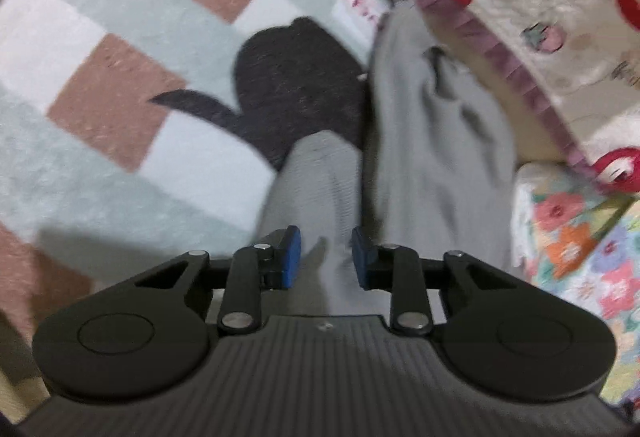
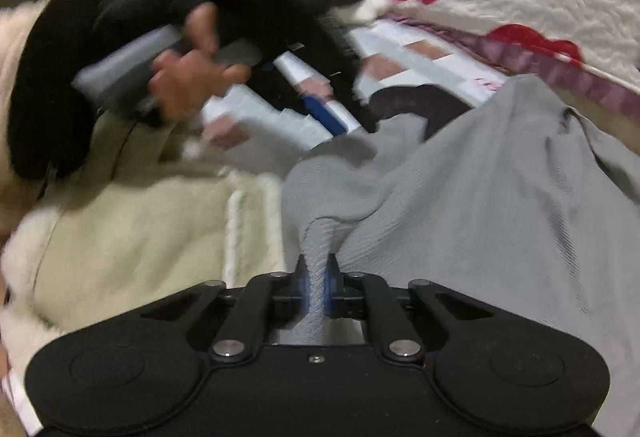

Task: Fold clothes

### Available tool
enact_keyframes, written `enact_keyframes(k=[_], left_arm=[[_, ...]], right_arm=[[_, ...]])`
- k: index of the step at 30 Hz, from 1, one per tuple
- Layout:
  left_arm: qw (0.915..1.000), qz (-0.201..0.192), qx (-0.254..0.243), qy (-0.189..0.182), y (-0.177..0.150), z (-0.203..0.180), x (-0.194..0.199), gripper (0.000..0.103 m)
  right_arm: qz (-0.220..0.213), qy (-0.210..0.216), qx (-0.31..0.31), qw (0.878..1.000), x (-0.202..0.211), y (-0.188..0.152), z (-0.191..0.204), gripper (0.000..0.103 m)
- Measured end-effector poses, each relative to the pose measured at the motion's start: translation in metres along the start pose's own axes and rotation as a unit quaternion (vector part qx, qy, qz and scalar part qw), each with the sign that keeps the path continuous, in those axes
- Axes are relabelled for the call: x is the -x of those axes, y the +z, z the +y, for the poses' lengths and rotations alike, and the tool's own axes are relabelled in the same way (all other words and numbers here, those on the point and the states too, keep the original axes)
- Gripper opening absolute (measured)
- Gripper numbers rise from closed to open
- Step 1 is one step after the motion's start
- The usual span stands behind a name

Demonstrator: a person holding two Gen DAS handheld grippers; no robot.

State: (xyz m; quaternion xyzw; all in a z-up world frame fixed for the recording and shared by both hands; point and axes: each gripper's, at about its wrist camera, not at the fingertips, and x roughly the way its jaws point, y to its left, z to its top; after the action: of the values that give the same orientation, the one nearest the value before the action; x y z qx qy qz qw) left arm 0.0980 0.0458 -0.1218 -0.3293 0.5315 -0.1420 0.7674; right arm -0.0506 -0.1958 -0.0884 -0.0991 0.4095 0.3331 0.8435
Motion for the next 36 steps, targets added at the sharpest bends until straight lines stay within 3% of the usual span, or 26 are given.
enact_keyframes(k=[3,5,7,9,17,19,20,21,22,23,26,29,30,32,34,36], left_arm=[[0.9988,-0.019,-0.037,0.026,0.004,-0.018,0.003,0.031],[0.9948,-0.027,-0.079,0.058,0.002,-0.028,0.007,0.036],[0.9904,-0.024,-0.110,0.080,-0.003,-0.034,0.005,0.040],[0.9910,-0.003,-0.112,0.073,-0.010,-0.033,0.004,0.042],[0.9959,0.080,-0.043,0.007,-0.038,-0.022,-0.021,0.052],[0.9960,0.085,-0.027,0.008,-0.041,-0.020,-0.030,0.052],[0.9961,0.084,-0.026,0.009,-0.043,-0.020,-0.033,0.048],[0.9957,0.080,-0.046,0.014,-0.045,-0.025,-0.034,0.021],[0.9938,0.075,-0.079,0.023,-0.047,-0.032,-0.034,0.002],[0.9893,0.069,-0.122,0.041,-0.050,-0.043,-0.034,0.003],[0.9726,0.030,-0.218,0.075,-0.060,-0.074,-0.019,0.003],[0.9622,-0.024,-0.257,0.088,-0.063,-0.097,0.013,0.003],[0.9526,-0.051,-0.281,0.105,-0.067,-0.107,0.027,0.003],[0.9204,-0.109,-0.340,0.159,-0.078,-0.123,0.050,0.003],[0.8962,-0.155,-0.370,0.190,-0.090,-0.131,0.069,0.003],[0.8920,-0.182,-0.366,0.192,-0.095,-0.134,0.086,0.003]], right_arm=[[-0.042,-0.024,-0.124,0.991,0.007,-0.006,-0.043,0.007],[-0.054,-0.036,-0.230,0.971,0.010,-0.027,-0.078,0.007],[-0.061,-0.053,-0.326,0.942,0.011,-0.050,-0.110,0.008],[-0.041,-0.071,-0.364,0.928,0.008,-0.071,-0.125,0.009],[-0.056,-0.013,-0.452,0.890,0.014,-0.110,-0.138,0.020],[-0.064,0.003,-0.468,0.881,0.017,-0.116,-0.139,0.028],[-0.070,0.012,-0.477,0.876,0.015,-0.117,-0.140,0.031],[-0.078,0.022,-0.485,0.871,0.014,-0.117,-0.140,0.035],[-0.086,0.034,-0.490,0.867,0.015,-0.117,-0.139,0.036],[-0.092,0.047,-0.492,0.864,0.016,-0.117,-0.137,0.036],[-0.091,0.072,-0.459,0.881,0.026,-0.109,-0.126,0.041],[-0.061,0.048,-0.378,0.923,0.035,-0.091,-0.103,0.056],[-0.044,0.037,-0.347,0.936,0.036,-0.086,-0.094,0.060],[-0.005,0.009,-0.285,0.958,0.035,-0.078,-0.072,0.062],[0.019,-0.046,-0.251,0.967,0.030,-0.078,-0.053,0.061],[0.015,-0.076,-0.238,0.968,0.028,-0.081,-0.045,0.059]])
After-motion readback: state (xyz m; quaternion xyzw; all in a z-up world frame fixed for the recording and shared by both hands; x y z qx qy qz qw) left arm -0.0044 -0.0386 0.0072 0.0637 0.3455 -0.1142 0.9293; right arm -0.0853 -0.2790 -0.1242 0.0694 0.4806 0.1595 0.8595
